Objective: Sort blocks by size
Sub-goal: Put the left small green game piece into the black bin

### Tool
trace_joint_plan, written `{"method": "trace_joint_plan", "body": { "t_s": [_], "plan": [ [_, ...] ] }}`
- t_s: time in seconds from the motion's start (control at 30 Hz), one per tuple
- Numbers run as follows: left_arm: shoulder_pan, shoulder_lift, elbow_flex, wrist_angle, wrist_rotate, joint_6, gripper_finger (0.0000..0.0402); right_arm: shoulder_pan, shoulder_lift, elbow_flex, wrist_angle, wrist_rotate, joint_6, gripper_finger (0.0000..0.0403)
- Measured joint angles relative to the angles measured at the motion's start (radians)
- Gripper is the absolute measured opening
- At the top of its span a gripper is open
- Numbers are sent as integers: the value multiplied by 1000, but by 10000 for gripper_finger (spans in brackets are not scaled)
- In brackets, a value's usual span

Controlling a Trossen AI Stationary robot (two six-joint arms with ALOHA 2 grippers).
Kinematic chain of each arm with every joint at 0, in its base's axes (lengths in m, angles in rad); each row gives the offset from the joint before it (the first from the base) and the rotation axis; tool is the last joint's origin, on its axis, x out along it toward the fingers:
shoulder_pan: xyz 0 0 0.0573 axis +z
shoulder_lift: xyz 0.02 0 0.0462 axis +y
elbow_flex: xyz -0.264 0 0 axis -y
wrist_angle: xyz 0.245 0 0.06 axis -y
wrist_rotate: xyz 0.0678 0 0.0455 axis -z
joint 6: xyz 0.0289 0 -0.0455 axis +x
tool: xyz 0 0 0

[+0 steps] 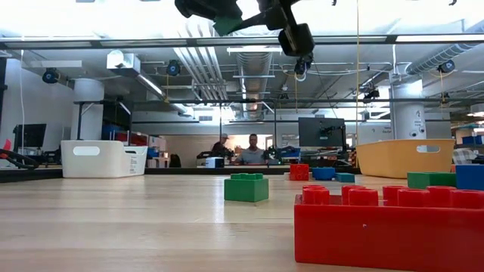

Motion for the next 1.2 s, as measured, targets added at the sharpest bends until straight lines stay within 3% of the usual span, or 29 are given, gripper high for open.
{"method": "trace_joint_plan", "body": {
  "t_s": [0.2, 0.47, 0.7, 0.97, 1.2],
  "plan": [
    [0, -8, 0, -41, 0, 0, 199, -20, -16, 14, -125, -7, -36, 81],
    [2, -25, 0, -128, 1, -9, 206, -5, -76, 116, -729, -60, -87, 81],
    [8, -27, 1, -227, 3, -60, 206, 219, -159, 105, -1063, -185, -8, 81],
    [8, -27, 1, -235, 3, -79, 206, 549, -251, -48, -1083, -270, 413, 81],
    [8, -27, 1, -235, 3, -89, 206, 733, -273, -147, -991, -264, 732, 87]
  ]
}}
